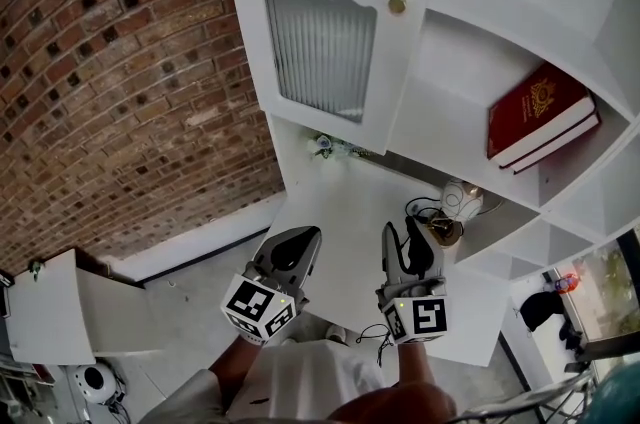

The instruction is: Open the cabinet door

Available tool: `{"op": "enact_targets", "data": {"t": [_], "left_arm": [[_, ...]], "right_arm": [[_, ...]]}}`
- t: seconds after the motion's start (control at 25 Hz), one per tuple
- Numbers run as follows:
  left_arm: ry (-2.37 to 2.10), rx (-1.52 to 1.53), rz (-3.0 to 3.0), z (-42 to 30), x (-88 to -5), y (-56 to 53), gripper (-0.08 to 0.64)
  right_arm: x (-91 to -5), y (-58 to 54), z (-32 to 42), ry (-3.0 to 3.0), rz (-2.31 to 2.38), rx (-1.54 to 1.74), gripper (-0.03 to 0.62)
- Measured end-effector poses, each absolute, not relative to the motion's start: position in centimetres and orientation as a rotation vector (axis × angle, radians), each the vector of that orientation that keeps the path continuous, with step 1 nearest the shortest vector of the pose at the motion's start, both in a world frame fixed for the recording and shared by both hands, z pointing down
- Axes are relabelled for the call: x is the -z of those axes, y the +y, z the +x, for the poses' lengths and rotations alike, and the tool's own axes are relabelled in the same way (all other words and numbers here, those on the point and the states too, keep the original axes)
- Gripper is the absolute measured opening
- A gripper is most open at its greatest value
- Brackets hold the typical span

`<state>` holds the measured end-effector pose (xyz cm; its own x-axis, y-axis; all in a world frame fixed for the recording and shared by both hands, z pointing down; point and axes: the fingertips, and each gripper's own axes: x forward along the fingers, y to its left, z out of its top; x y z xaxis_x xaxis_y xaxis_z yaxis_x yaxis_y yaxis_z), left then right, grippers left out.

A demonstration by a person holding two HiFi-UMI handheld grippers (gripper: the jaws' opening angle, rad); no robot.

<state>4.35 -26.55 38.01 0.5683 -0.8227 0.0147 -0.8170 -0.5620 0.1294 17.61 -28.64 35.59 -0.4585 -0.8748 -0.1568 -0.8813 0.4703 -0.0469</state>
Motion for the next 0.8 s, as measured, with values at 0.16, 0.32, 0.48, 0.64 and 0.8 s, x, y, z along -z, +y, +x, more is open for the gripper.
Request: {"op": "enact_targets", "data": {"t": [0.16,0.32,0.48,0.64,0.8], "left_arm": [[-1.433,0.086,2.648,4.1,-38.1,-27.7,0.009],[-1.46,0.092,2.64,3.7,-37.7,-28.7,0.009],[-1.487,0.106,2.624,3.3,-37.5,-29.5,0.009],[-1.5,0.095,2.638,3.1,-36.8,-30.1,0.009],[-1.534,0.104,2.619,2.6,-37.0,-30.6,0.009]], "right_arm": [[-34.4,-30.2,17.1,2.569,-1.5,-0.096,0.141],[-33.3,-31.7,16.7,2.565,-1.484,-0.105,0.146],[-32.8,-33.0,16.4,2.578,-1.47,-0.114,0.153],[-32.4,-34.0,16.0,2.591,-1.455,-0.134,0.165],[-32.2,-35.1,15.9,2.6,-1.433,-0.143,0.179]]}}
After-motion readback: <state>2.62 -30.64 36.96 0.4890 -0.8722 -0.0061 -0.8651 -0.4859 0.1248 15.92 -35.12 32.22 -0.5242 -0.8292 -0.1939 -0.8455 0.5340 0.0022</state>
